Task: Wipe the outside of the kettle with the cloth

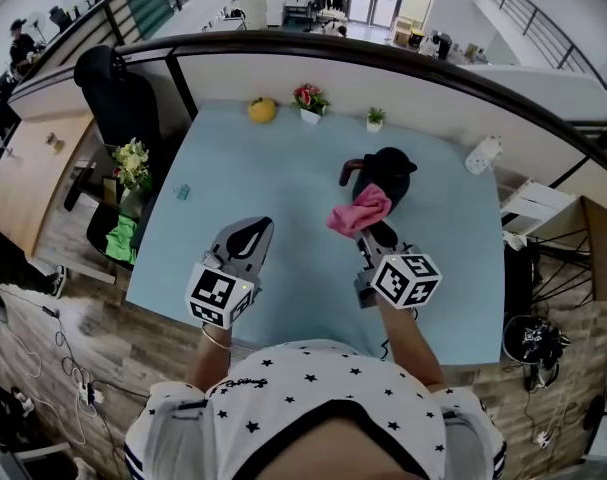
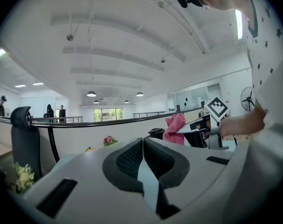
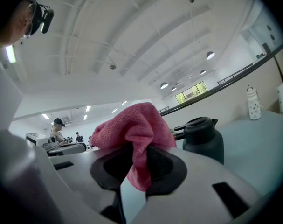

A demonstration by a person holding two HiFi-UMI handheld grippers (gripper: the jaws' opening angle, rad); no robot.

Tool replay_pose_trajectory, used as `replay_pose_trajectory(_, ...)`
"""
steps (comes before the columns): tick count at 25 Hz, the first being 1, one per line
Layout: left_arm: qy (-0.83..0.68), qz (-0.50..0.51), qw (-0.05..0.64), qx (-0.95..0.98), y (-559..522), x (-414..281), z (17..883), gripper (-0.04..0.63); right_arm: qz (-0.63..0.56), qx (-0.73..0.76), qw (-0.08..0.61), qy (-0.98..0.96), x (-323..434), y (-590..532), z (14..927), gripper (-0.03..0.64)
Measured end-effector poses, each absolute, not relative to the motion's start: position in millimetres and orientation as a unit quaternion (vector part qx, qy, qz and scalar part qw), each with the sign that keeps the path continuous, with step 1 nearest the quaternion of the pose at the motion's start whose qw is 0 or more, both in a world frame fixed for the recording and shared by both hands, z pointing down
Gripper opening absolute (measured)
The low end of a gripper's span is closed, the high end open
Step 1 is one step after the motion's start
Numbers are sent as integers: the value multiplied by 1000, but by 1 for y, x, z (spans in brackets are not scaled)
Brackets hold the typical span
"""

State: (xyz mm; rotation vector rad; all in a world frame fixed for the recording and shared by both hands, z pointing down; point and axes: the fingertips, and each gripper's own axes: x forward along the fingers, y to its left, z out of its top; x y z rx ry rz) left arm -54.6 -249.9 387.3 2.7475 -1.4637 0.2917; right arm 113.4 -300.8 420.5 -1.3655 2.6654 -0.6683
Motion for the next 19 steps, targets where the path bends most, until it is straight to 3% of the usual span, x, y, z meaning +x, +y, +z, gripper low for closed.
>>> replay_pose_trajectory(19, -469, 92, 6, 878, -242, -50, 387, 31, -222, -442, 44, 868, 119, -290, 418, 77)
